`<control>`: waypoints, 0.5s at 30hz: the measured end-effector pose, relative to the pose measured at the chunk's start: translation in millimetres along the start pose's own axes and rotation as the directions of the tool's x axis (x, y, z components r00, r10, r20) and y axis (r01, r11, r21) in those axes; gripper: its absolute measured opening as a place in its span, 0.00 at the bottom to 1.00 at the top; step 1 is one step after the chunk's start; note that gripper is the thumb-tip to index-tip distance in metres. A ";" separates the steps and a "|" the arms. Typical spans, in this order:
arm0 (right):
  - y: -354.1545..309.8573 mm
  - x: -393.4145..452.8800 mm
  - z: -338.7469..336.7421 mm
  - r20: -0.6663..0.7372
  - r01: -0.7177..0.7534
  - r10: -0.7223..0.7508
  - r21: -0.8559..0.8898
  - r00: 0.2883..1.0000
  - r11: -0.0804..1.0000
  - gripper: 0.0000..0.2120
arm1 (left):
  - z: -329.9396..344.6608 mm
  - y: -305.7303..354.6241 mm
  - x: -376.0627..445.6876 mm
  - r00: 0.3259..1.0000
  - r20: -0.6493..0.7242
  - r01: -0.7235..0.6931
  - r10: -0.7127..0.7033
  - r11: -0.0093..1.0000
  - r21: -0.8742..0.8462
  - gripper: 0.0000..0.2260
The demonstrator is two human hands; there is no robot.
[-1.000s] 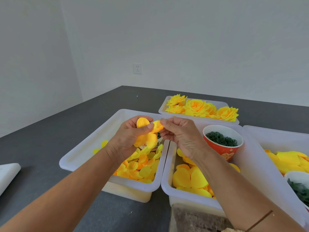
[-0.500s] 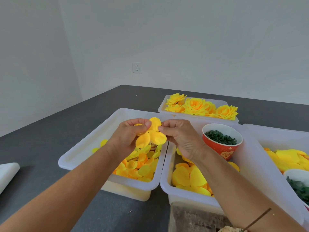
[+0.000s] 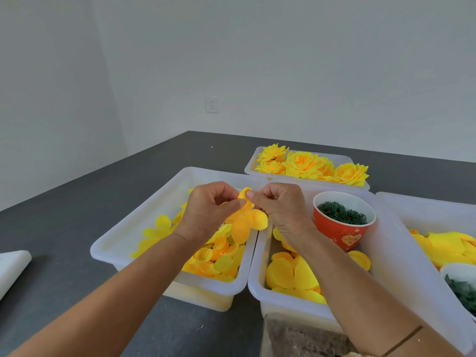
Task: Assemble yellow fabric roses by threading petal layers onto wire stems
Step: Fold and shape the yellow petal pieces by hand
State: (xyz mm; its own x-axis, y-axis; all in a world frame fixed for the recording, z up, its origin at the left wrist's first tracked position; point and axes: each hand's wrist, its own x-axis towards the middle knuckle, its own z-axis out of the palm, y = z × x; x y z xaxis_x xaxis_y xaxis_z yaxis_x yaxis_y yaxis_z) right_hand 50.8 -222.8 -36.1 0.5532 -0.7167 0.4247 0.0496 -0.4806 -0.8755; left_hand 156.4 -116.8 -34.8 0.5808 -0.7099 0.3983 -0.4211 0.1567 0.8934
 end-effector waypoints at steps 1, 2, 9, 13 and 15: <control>-0.6 0.0 0.1 0.004 0.009 -0.009 -0.008 1.000 1.000 0.13 | 0.6 0.0 -0.5 1.000 0.012 -0.012 0.011 1.000 0.017 0.02; -0.9 0.0 0.0 0.013 0.020 -0.019 -0.033 1.000 0.999 0.12 | 0.8 0.1 -0.7 1.000 0.022 -0.011 0.010 1.000 0.012 0.03; -2.3 -1.5 0.6 0.037 0.171 -0.167 -0.276 0.985 0.946 0.08 | 2.5 -0.6 -0.7 0.985 0.087 0.157 -0.147 0.979 -0.127 0.07; -3.4 -2.5 -0.4 0.072 0.233 -0.222 -0.314 0.972 0.920 0.08 | -0.8 0.4 -0.9 0.974 0.167 0.182 -0.155 0.971 -0.157 0.08; -3.0 -1.7 -1.5 0.079 0.242 -0.229 -0.310 0.970 0.920 0.08 | -1.2 0.9 -1.3 0.981 0.150 0.145 -0.126 0.982 -0.124 0.08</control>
State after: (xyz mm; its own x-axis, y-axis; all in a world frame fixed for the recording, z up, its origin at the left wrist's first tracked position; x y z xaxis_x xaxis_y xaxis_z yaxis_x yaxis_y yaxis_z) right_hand 48.6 -220.9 -33.9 0.5908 -0.5457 0.5943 -0.0780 -0.7718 -0.6311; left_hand 156.1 -114.9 -34.3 0.5180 -0.8191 0.2467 -0.2427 0.1358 0.9606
